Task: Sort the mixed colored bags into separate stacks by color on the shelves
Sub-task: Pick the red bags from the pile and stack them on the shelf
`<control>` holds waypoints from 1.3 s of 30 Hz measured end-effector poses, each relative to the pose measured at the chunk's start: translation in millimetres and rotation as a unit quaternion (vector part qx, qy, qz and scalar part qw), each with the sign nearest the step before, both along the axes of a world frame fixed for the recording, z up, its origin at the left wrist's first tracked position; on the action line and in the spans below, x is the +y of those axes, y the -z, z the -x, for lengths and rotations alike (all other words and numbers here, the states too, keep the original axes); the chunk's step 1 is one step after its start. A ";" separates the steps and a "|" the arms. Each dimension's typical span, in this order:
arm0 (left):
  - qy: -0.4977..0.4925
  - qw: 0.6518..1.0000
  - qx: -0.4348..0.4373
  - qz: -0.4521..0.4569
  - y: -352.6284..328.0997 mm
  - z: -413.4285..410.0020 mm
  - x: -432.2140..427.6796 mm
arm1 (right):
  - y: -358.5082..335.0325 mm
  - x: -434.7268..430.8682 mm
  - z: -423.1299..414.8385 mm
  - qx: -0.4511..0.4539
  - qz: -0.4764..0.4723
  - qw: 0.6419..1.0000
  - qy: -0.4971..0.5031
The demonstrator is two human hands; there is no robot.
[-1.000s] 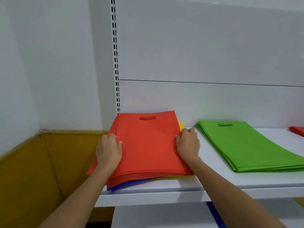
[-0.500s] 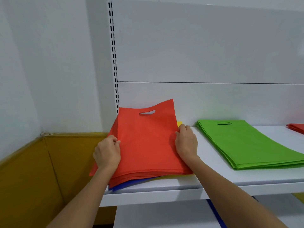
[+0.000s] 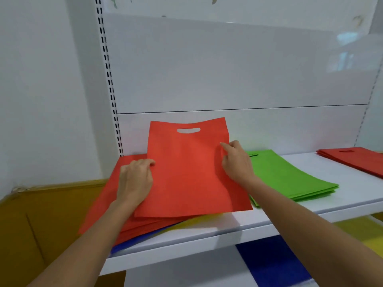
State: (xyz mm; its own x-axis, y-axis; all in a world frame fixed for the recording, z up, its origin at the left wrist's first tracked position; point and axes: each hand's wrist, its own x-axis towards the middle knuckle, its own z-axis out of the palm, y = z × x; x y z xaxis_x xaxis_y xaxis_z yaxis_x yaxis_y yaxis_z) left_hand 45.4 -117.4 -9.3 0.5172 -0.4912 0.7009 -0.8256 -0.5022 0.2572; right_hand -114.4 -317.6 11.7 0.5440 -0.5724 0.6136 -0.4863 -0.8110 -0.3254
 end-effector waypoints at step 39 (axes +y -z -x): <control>0.516 0.846 0.079 -0.107 -11.9 626.9 -615.8 | -24.8 -403.7 738.0 -0.012 -0.069 0.882 0.466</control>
